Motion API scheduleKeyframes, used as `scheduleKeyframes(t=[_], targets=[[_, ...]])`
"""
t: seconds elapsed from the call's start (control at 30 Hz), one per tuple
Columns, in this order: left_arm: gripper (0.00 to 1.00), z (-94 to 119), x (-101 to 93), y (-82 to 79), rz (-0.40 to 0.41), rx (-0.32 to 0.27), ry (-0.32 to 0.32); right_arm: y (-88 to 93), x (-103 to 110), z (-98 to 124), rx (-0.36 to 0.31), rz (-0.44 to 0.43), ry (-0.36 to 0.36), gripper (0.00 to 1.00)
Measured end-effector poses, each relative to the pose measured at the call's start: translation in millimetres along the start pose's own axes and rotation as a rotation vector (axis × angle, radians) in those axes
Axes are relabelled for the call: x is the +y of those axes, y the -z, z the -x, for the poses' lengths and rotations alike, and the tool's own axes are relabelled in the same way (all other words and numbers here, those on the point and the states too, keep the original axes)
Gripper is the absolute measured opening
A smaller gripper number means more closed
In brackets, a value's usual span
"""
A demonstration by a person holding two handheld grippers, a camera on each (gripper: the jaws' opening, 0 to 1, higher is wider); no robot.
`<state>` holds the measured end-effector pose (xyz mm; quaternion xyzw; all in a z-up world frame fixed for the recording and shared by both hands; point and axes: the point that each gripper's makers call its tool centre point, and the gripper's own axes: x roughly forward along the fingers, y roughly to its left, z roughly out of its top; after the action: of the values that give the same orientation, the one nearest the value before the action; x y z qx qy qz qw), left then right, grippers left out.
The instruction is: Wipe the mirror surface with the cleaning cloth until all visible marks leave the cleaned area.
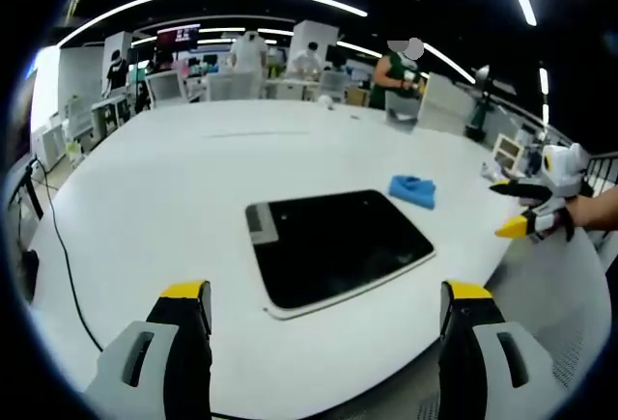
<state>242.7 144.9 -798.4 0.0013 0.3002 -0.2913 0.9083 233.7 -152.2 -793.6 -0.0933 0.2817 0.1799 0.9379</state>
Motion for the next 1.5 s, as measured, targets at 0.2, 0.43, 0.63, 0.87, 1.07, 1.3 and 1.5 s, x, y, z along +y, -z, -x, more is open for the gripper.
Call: scheduleKeyframes(t=[0.2, 0.43, 0.63, 0.87, 1.07, 1.3, 1.5], targets=[[0.99, 1, 4.8, -15.6, -0.034, -0.084, -0.023, -4.6, -6, 0, 0.007, 0.096, 0.049, 1.00], [0.99, 3, 1.9, -21.9, -0.026, -0.118, -0.011, -8.8, -17, 3, -0.006, 0.142, 0.105, 1.00], [0.99, 2, -5.4, -17.5, -0.101, -0.092, 0.001, 3.4, -20, 4, 0.076, 0.206, 0.150, 1.00], [0.99, 0, -16.7, -24.7, -0.113, -0.117, 0.080, -12.1, -21, 5, 0.023, 0.231, 0.156, 1.00], [0.99, 0, -5.4, -30.8, -0.070, -0.141, 0.044, -22.4, -26, 1, -0.034, 0.075, 0.114, 1.00], [0.99, 4, 6.9, -20.4, -0.071, -0.127, -0.046, -4.1, -10, 2, -0.027, -0.065, 0.002, 1.00], [0.99, 4, 12.5, -18.8, -0.023, -0.113, -0.056, -4.4, 3, -5, -0.011, 0.034, -0.043, 1.00]])
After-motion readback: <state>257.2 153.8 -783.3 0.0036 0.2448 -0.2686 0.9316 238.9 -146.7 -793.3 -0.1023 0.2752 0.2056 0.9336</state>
